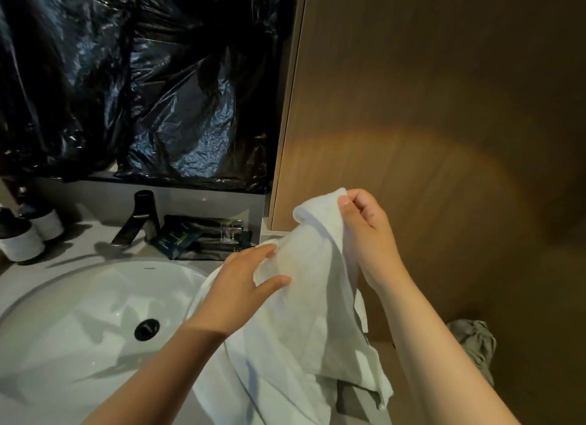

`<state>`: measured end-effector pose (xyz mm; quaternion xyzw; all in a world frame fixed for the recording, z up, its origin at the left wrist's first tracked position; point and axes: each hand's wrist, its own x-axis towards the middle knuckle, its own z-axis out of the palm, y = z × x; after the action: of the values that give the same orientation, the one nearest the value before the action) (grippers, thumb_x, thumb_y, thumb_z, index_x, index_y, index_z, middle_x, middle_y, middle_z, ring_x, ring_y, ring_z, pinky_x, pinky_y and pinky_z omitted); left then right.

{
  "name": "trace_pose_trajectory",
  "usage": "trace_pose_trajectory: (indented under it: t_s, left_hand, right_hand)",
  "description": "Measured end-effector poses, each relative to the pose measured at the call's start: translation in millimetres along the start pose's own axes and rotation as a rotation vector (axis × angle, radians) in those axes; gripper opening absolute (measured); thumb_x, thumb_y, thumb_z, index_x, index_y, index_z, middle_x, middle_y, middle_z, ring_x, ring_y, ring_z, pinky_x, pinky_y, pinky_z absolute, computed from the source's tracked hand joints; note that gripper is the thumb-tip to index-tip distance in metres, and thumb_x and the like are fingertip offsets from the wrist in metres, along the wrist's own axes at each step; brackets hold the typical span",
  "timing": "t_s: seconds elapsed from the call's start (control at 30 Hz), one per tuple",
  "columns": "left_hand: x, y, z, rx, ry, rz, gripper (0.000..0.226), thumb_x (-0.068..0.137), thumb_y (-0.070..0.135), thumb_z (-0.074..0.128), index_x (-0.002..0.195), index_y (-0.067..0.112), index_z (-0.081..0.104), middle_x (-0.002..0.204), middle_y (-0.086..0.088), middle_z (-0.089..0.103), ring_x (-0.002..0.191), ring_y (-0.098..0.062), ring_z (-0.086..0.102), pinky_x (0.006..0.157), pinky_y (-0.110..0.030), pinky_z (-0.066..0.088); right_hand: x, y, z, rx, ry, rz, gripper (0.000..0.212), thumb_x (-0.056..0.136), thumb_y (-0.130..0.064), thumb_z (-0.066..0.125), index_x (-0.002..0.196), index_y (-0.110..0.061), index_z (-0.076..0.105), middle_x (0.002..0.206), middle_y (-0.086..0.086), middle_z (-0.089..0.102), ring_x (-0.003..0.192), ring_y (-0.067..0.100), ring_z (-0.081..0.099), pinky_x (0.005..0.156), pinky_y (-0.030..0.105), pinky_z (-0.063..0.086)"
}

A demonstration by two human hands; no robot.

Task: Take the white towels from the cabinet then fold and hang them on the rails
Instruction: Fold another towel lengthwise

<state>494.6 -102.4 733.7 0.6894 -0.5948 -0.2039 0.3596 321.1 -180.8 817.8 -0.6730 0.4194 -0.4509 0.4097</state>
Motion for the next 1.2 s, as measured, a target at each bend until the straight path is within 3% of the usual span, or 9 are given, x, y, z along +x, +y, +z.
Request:
trace_pose_trajectory:
  t_s: [0.1, 0.17, 0.4, 0.53, 0.73, 0.9, 1.07, 1.13, 1.2]
  left_hand:
    - [12.3, 2.6, 4.0, 0.036, 0.017, 0.01, 0.013, 0.085, 0.038, 0.068, 0.09, 0.027, 0.066, 0.089, 0.012, 0.06, 0.09, -0.015, 0.053, 0.073, -0.017, 0.039]
    - [18.6, 4.4, -0.2, -0.024, 0.09, -0.003, 0.018, 0.084, 0.032, 0.071, 0.075, 0.017, 0.068, 0.077, 0.004, 0.063, 0.077, -0.017, 0.056, 0.063, -0.016, 0.038]
    - [32.9, 48.0, -48.5, -0.163, 0.257, 0.163, 0.011, 0.083, 0.024, 0.072, 0.077, 0.016, 0.074, 0.071, 0.004, 0.066, 0.068, -0.007, 0.057, 0.06, -0.013, 0.04]
    - [38.3, 89.5, -83.9, -0.269, 0.364, 0.267, 0.009, 0.084, 0.024, 0.07, 0.076, 0.027, 0.072, 0.072, 0.012, 0.068, 0.067, -0.001, 0.059, 0.065, -0.015, 0.044]
    - [42.8, 115.6, -98.5, -0.309, 0.436, 0.35, 0.006, 0.085, 0.023, 0.07, 0.082, 0.026, 0.074, 0.077, 0.013, 0.07, 0.074, -0.005, 0.064, 0.069, -0.022, 0.051]
    - [43.9, 65.7, -65.2, -0.166, 0.29, 0.184, 0.009, 0.084, 0.022, 0.071, 0.077, 0.018, 0.074, 0.07, 0.004, 0.068, 0.068, -0.012, 0.062, 0.063, -0.025, 0.045]
    - [20.9, 7.5, -19.3, -0.052, 0.119, 0.009, 0.015, 0.083, 0.033, 0.072, 0.079, 0.019, 0.071, 0.071, 0.002, 0.062, 0.063, -0.006, 0.053, 0.06, -0.023, 0.037]
    - [6.0, -7.1, -9.9, -0.047, 0.073, -0.072, 0.02, 0.081, 0.041, 0.073, 0.093, 0.027, 0.065, 0.091, 0.007, 0.059, 0.076, 0.0, 0.055, 0.062, -0.018, 0.038]
    - [-7.9, -15.5, -5.1, -0.057, 0.019, -0.154, 0.032, 0.077, 0.048, 0.073, 0.101, 0.03, 0.06, 0.102, 0.008, 0.056, 0.081, -0.001, 0.056, 0.063, -0.014, 0.039]
  right_hand:
    - [-1.3, -1.9, -3.3, -0.006, 0.01, -0.005, 0.019, 0.103, -0.026, 0.045, 0.097, -0.014, 0.059, 0.091, 0.011, 0.058, 0.08, 0.018, 0.052, 0.072, 0.031, 0.044]
    - [-0.7, -2.5, -8.1, 0.001, 0.044, 0.005, 0.02, 0.102, -0.028, 0.045, 0.098, -0.015, 0.06, 0.091, 0.013, 0.059, 0.08, 0.019, 0.053, 0.073, 0.032, 0.044]
    - [16.5, -27.1, -29.3, 0.014, 0.207, -0.045, 0.019, 0.103, -0.034, 0.043, 0.095, -0.025, 0.059, 0.086, -0.007, 0.059, 0.076, 0.004, 0.053, 0.07, 0.018, 0.046]
    - [30.5, -57.4, -36.6, -0.032, 0.274, -0.152, 0.015, 0.102, -0.038, 0.043, 0.098, -0.032, 0.056, 0.094, -0.013, 0.06, 0.088, 0.007, 0.058, 0.073, 0.015, 0.046]
    - [34.2, -81.3, -47.2, -0.018, 0.326, -0.236, 0.016, 0.101, -0.039, 0.045, 0.1, -0.029, 0.057, 0.095, -0.012, 0.061, 0.088, 0.008, 0.06, 0.074, 0.017, 0.05]
    - [15.9, -33.6, -47.7, -0.165, 0.162, -0.068, 0.029, 0.099, -0.03, 0.052, 0.086, -0.005, 0.06, 0.074, 0.002, 0.054, 0.067, 0.014, 0.049, 0.063, 0.026, 0.041]
    - [-24.5, 48.6, -39.1, -0.241, 0.021, 0.263, 0.034, 0.097, -0.025, 0.056, 0.071, -0.003, 0.051, 0.068, 0.01, 0.052, 0.066, 0.019, 0.05, 0.069, 0.03, 0.042]
    - [-41.2, 69.1, -35.7, -0.251, 0.024, 0.347, 0.024, 0.095, -0.027, 0.058, 0.078, -0.011, 0.053, 0.071, 0.002, 0.053, 0.067, 0.014, 0.05, 0.069, 0.028, 0.041]
    - [-56.6, 74.9, -29.3, -0.236, 0.057, 0.386, 0.021, 0.094, -0.03, 0.062, 0.109, -0.021, 0.05, 0.096, -0.011, 0.057, 0.082, 0.001, 0.052, 0.071, 0.017, 0.043]
